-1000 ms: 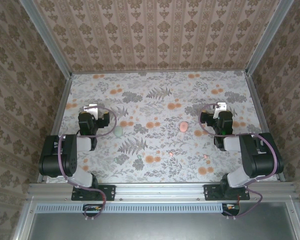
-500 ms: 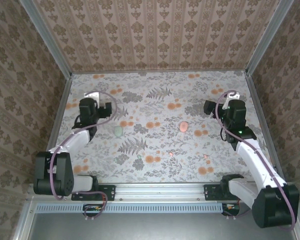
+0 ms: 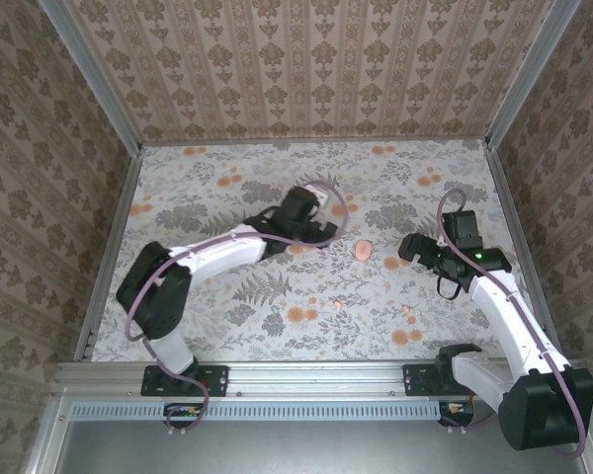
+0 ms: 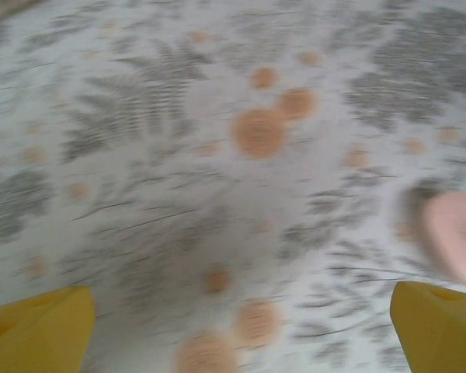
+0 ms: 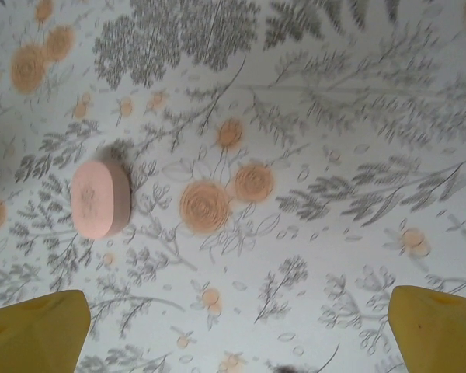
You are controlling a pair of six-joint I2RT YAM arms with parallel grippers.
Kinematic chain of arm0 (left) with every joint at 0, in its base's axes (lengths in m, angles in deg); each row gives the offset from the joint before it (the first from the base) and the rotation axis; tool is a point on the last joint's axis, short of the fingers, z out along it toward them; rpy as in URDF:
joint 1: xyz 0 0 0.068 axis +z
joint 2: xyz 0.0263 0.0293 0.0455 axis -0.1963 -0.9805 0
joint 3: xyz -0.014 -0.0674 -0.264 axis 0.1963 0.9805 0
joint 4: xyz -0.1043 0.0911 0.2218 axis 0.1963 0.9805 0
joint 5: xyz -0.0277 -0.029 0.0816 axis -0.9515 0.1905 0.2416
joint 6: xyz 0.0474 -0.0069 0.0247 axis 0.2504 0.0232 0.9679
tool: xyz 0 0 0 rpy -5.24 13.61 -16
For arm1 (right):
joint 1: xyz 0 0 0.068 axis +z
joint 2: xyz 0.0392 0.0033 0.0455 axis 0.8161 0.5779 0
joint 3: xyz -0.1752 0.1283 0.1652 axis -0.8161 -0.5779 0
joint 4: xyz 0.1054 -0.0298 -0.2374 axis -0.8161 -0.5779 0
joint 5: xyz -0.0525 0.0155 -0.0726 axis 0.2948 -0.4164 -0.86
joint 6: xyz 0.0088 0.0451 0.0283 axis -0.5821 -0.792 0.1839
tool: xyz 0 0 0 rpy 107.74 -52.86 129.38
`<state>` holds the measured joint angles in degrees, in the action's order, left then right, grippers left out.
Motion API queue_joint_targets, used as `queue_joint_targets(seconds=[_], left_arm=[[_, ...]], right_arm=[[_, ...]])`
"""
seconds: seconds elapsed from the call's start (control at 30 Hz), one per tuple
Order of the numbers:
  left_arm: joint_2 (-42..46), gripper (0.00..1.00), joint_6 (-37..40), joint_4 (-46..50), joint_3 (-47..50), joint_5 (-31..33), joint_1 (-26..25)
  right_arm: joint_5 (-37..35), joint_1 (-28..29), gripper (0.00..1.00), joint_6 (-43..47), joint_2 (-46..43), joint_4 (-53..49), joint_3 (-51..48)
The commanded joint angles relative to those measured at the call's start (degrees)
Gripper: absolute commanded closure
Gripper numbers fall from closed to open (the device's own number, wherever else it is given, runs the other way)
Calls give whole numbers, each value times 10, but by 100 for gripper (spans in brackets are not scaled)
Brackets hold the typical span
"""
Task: Insert the wireless bluetooth earbuds into the charging case
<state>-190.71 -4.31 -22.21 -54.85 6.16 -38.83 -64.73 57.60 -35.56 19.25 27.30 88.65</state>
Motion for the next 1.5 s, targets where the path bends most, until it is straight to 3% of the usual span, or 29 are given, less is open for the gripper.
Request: queue_joint_targets(seconds=[0.0,0.1,0.27,0.87,1.1,1.47], left_arm=[[-55,2,-44,47,-55,-3,-54],[-105,2,-62,58,-94,-26,-83],[-168,7,-83,103,-152,-59,-85],[-233,11,-80,72,-179,-108,-79],[-249,33,-66,54,-176,-121,-66],[-162,59,-21,-57,-53,-167,-28]], right_arm=[[48,2,0,-13,15,-32,-5],[57,1,0,3,28,-34,-4],[72,-1,0,5,40,-17,-20],[78,-8,0,-12,64,26,-39],[84,-13,0,-14,53,15,-39],[128,-22,0,-30,48,20,-30]])
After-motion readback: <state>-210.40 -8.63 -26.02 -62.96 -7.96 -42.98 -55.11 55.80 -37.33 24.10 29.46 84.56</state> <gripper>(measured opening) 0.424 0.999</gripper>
